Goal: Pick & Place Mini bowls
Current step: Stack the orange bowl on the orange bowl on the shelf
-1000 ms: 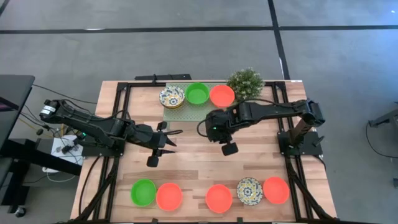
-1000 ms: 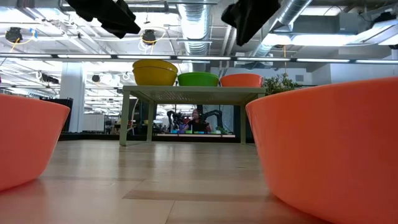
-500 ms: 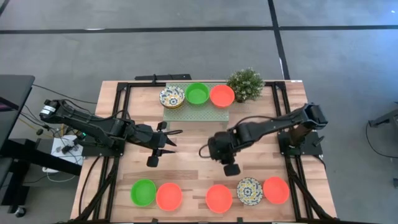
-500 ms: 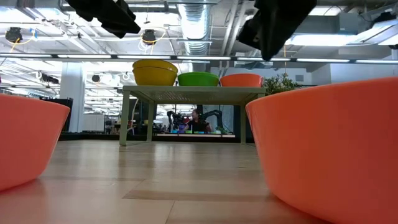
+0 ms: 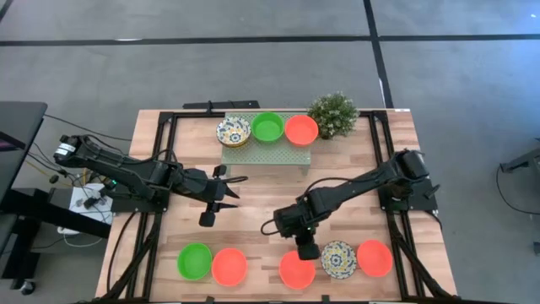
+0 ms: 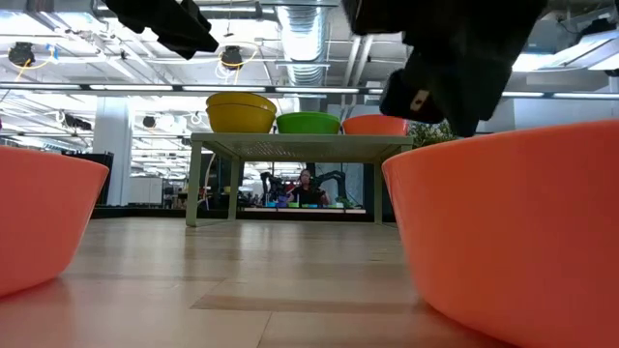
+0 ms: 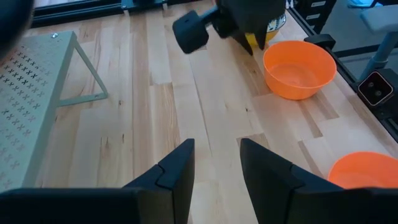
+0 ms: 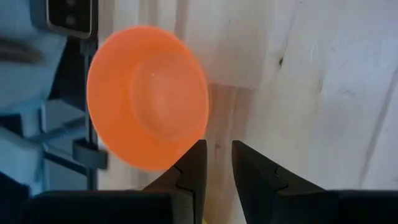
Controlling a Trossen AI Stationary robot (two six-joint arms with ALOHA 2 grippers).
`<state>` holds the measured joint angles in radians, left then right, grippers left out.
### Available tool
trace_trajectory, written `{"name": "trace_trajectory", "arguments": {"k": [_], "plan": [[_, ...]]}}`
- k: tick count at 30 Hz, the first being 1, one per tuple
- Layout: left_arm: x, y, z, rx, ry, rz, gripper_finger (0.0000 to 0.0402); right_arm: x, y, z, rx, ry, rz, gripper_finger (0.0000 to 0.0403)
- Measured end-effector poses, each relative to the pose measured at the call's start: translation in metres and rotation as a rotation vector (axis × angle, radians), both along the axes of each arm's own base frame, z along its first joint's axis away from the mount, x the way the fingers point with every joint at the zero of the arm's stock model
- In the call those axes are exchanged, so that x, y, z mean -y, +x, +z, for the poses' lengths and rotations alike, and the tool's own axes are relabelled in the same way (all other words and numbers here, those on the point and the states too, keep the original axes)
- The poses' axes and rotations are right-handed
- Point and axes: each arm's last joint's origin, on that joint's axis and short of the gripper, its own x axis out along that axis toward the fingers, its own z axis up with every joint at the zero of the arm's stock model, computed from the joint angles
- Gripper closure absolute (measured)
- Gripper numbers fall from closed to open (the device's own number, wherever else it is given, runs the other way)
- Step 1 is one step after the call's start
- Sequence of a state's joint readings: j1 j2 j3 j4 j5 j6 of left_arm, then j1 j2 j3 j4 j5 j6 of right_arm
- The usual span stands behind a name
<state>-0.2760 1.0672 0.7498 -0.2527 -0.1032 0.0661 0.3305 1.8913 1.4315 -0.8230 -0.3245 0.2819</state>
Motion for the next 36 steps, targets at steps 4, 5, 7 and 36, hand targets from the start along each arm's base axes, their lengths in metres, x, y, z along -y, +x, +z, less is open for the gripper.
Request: {"name": "trace_trajectory", "arguments": {"k": [4, 5, 7, 36], "plan": [[0.000, 0.000, 0.000, 0.001, 0.005, -0.003, 0.0271, 0.000, 0.001, -0.006, -0.056, 0.008, -0.098, 0.0332], [0.000, 0.000, 0.000, 0.001, 0.006, -0.004, 0.0271, -0.001, 0.002, -0.005, -0.058, 0.015, -0.121, 0.0332], [0.000, 0.000, 0.000, 0.001, 0.006, -0.004, 0.0271, -0.004, 0.003, -0.004, -0.049, 0.034, -0.157, 0.0332], [0.000, 0.001, 0.002, 0.040, 0.103, -0.068, 0.0271, -0.026, 0.010, -0.031, -0.082, -0.018, -0.284, 0.0272]]}}
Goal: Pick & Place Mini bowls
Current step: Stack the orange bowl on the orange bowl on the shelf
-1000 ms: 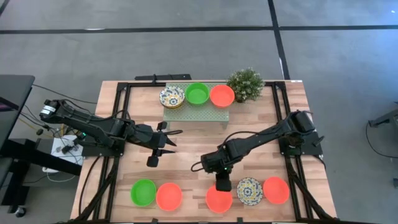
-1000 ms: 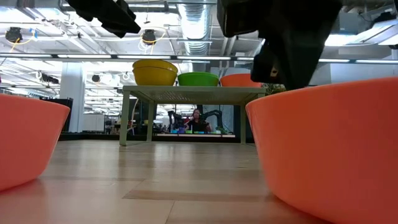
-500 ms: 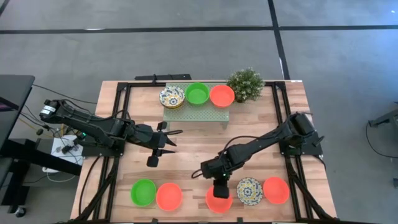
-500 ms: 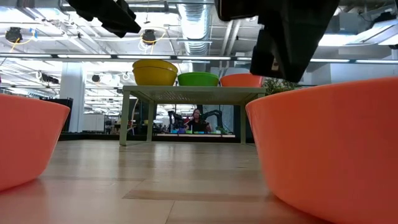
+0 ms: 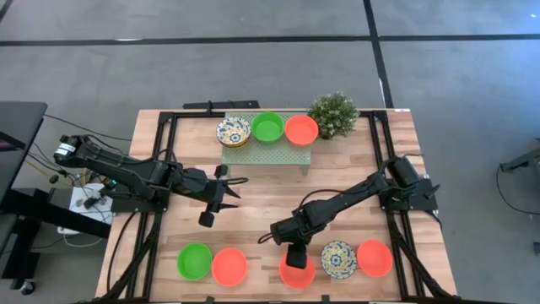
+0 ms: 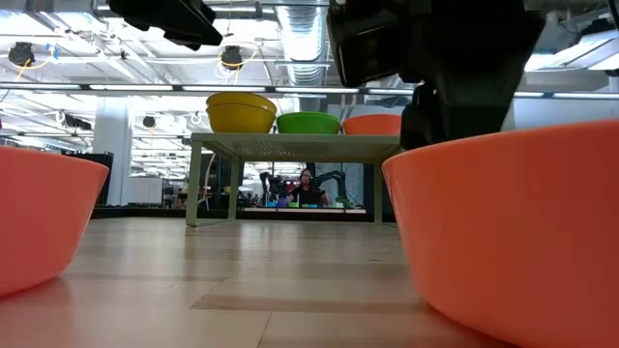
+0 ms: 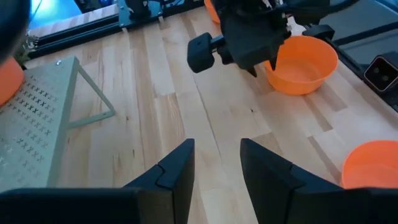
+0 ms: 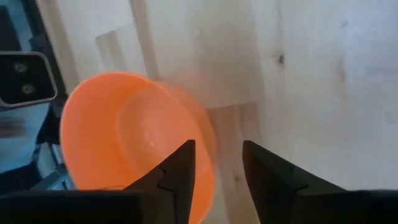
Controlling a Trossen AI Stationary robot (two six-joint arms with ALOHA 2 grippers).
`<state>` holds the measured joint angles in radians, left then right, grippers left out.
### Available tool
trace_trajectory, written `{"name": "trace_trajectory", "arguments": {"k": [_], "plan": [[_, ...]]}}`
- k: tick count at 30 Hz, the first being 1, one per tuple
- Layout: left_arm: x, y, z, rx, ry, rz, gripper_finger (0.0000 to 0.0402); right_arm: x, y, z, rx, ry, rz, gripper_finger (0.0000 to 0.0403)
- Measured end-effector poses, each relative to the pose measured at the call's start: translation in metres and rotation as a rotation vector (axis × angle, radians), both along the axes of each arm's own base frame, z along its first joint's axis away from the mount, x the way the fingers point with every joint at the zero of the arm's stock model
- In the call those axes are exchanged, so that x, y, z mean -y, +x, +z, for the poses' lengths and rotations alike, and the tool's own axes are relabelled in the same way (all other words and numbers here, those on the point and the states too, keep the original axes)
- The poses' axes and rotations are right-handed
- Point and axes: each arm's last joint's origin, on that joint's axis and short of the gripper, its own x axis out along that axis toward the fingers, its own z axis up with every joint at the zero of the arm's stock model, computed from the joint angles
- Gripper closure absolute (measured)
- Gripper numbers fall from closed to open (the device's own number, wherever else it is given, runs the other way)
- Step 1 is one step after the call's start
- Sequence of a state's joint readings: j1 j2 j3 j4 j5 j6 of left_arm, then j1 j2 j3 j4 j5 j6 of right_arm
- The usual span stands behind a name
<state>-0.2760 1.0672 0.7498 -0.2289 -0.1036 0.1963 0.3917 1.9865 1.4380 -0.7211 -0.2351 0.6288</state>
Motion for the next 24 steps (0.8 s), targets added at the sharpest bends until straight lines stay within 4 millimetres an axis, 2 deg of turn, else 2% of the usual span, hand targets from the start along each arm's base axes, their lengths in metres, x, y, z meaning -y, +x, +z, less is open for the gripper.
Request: {"name": "trace_trajectory", "arguments": {"k": [7, 10, 15, 16, 21, 24], "plan": [[0.000, 0.000, 0.000, 0.001, 0.008, -0.005, 0.0271, -0.005, -0.001, -0.012, -0.029, -0.033, 0.008, 0.0264], [0.000, 0.000, 0.000, 0.004, 0.007, -0.005, 0.0271, -0.005, -0.003, -0.014, -0.054, -0.022, 0.021, 0.0290], [-0.001, 0.001, 0.001, 0.009, 0.005, -0.002, 0.0271, 0.000, 0.000, -0.010, -0.020, -0.027, 0.059, 0.0384], [-0.001, 0.001, 0.001, 0.010, 0.005, -0.002, 0.0271, 0.001, 0.000, -0.009, -0.018, -0.024, 0.054, 0.0392], [-0.001, 0.001, 0.001, 0.013, 0.004, -0.002, 0.0271, 0.003, 0.002, -0.007, -0.029, -0.015, 0.041, 0.0398], [0.000, 0.001, 0.001, 0.016, 0.008, -0.004, 0.0271, 0.001, 0.006, 0.007, -0.008, -0.019, 0.079, 0.0397]]}}
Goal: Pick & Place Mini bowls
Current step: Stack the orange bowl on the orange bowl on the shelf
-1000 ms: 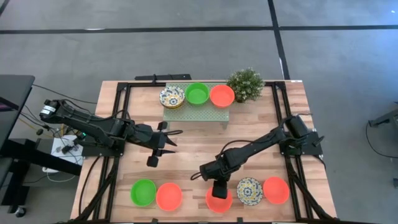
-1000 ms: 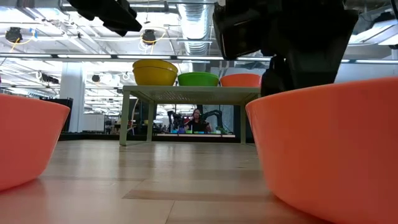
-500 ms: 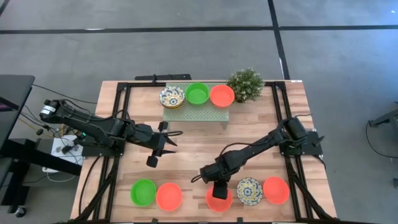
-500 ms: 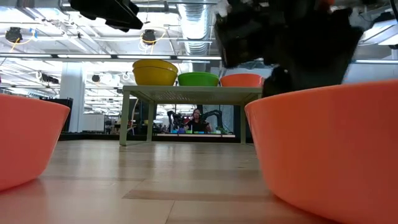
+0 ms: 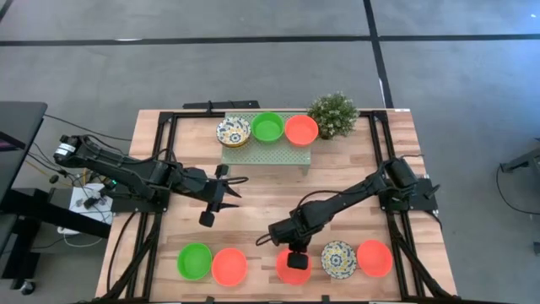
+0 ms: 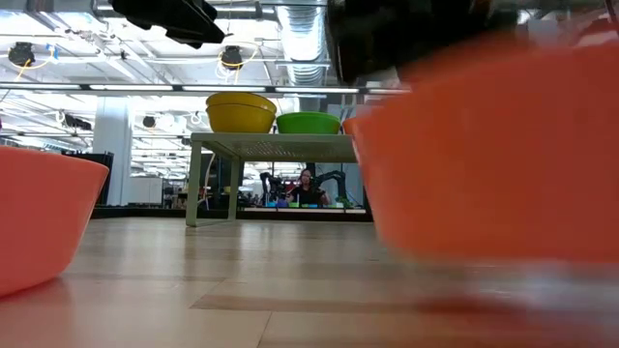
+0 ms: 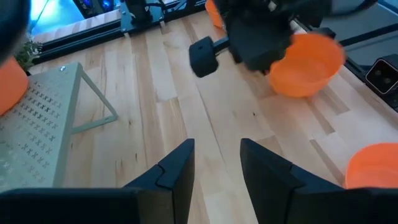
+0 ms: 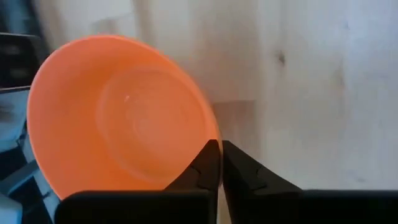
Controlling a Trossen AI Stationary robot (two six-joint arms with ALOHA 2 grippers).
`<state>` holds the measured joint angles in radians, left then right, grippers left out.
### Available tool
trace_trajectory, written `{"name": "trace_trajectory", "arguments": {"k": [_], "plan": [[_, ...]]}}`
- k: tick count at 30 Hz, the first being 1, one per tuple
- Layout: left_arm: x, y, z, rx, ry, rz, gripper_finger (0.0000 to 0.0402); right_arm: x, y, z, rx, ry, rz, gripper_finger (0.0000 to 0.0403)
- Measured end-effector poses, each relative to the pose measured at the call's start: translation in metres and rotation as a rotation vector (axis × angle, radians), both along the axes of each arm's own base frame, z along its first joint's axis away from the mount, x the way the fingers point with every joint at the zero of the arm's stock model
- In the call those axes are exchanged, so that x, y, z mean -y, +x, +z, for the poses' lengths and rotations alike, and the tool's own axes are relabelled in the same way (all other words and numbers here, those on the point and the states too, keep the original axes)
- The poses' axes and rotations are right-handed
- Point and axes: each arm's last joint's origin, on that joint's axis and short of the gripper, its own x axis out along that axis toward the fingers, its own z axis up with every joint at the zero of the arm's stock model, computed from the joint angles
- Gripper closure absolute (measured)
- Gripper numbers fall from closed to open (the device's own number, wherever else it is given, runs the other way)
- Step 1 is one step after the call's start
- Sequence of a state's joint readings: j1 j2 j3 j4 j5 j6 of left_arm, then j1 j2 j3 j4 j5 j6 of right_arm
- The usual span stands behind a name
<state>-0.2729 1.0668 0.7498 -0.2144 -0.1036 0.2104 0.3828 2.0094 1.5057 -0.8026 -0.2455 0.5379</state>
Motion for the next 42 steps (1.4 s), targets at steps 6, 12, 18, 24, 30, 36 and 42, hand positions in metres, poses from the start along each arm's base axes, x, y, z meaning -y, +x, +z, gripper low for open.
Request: {"name": "trace_trajectory", "arguments": {"k": [6, 12, 18, 24, 30, 36, 42], "plan": [[0.000, 0.000, 0.000, 0.010, 0.039, -0.024, 0.0271, 0.005, 0.010, 0.043, 0.042, -0.060, 0.059, 0.0400], [0.000, 0.000, 0.000, 0.012, 0.039, -0.024, 0.0271, 0.022, -0.003, 0.086, -0.070, -0.306, 0.083, 0.0401], [0.000, 0.000, 0.001, 0.013, 0.038, -0.023, 0.0271, 0.053, -0.010, 0.117, -0.098, -0.521, 0.107, 0.0402], [0.000, 0.000, 0.001, 0.012, 0.022, -0.014, 0.0271, 0.098, -0.014, 0.138, -0.058, -0.630, 0.174, 0.0402], [0.000, 0.001, 0.001, 0.018, 0.011, -0.009, 0.0271, 0.163, -0.038, 0.178, -0.008, -0.765, 0.139, 0.0402], [0.001, 0.002, 0.004, 0.051, 0.001, -0.008, 0.0271, 0.243, -0.068, 0.211, 0.072, -0.833, -0.172, 0.0403], [0.001, 0.003, 0.007, 0.078, -0.006, -0.008, 0.0271, 0.312, -0.086, 0.218, 0.149, -0.819, -0.620, 0.0400]]}}
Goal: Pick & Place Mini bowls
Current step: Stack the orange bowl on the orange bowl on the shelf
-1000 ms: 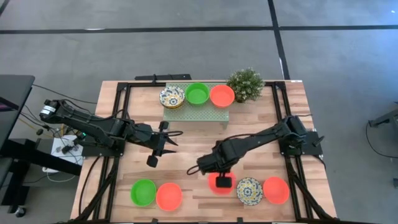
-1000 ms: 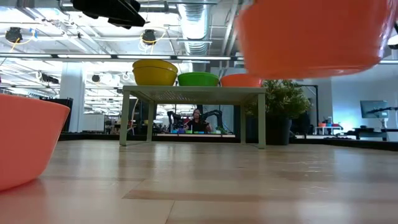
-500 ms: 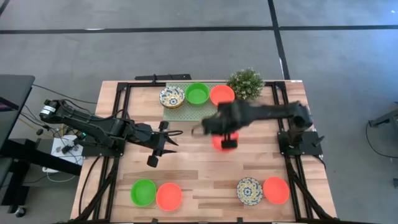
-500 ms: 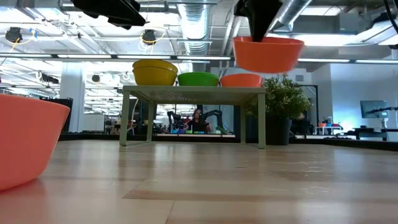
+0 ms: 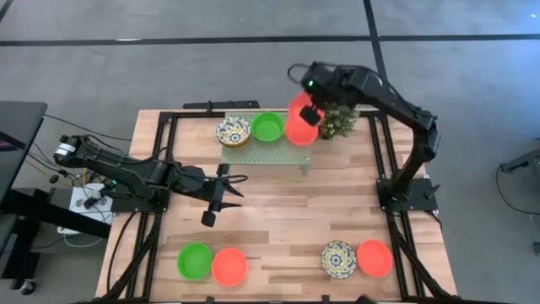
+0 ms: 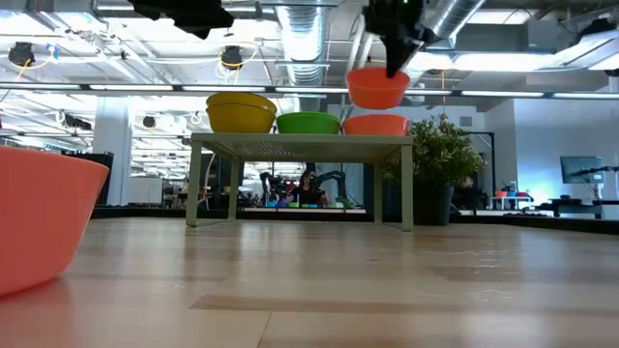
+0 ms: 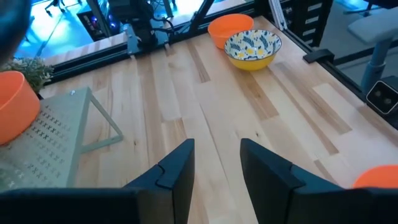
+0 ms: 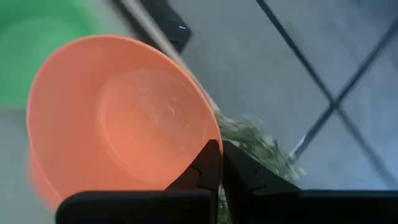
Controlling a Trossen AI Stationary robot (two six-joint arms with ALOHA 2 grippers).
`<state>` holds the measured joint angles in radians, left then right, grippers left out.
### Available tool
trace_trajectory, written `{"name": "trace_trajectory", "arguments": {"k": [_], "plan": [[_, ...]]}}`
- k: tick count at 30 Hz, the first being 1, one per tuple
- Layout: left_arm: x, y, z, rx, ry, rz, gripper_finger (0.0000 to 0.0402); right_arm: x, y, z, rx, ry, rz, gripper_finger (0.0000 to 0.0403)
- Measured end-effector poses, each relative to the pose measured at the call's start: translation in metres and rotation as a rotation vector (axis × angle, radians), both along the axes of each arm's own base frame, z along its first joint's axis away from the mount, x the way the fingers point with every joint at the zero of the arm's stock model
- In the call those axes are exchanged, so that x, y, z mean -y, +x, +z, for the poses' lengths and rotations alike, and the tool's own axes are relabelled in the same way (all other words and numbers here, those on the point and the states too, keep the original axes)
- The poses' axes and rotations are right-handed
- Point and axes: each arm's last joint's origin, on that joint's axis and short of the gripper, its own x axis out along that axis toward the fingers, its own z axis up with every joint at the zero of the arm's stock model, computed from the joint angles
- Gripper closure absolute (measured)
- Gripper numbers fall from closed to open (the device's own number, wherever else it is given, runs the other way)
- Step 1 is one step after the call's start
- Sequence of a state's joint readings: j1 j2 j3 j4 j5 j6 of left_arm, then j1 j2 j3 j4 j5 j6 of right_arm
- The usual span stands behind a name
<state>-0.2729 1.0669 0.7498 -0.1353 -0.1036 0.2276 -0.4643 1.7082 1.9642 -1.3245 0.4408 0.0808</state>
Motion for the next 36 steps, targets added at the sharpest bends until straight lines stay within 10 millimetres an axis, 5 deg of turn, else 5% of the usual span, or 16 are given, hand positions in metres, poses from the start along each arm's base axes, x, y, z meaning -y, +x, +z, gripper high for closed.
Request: {"name": "trace_trajectory", "arguments": {"k": [4, 13, 36], "plan": [[0.000, 0.000, 0.000, 0.003, -0.001, 0.000, 0.0271, 0.029, -0.014, -0.011, 0.008, 0.140, -0.062, 0.0402], [0.000, 0.000, 0.001, 0.012, -0.003, 0.000, 0.0271, 0.046, -0.017, -0.020, 0.088, 0.320, -0.035, 0.0402], [0.000, 0.001, 0.001, 0.013, -0.004, 0.000, 0.0271, 0.013, 0.003, -0.025, 0.035, 0.366, 0.057, 0.0403]]}}
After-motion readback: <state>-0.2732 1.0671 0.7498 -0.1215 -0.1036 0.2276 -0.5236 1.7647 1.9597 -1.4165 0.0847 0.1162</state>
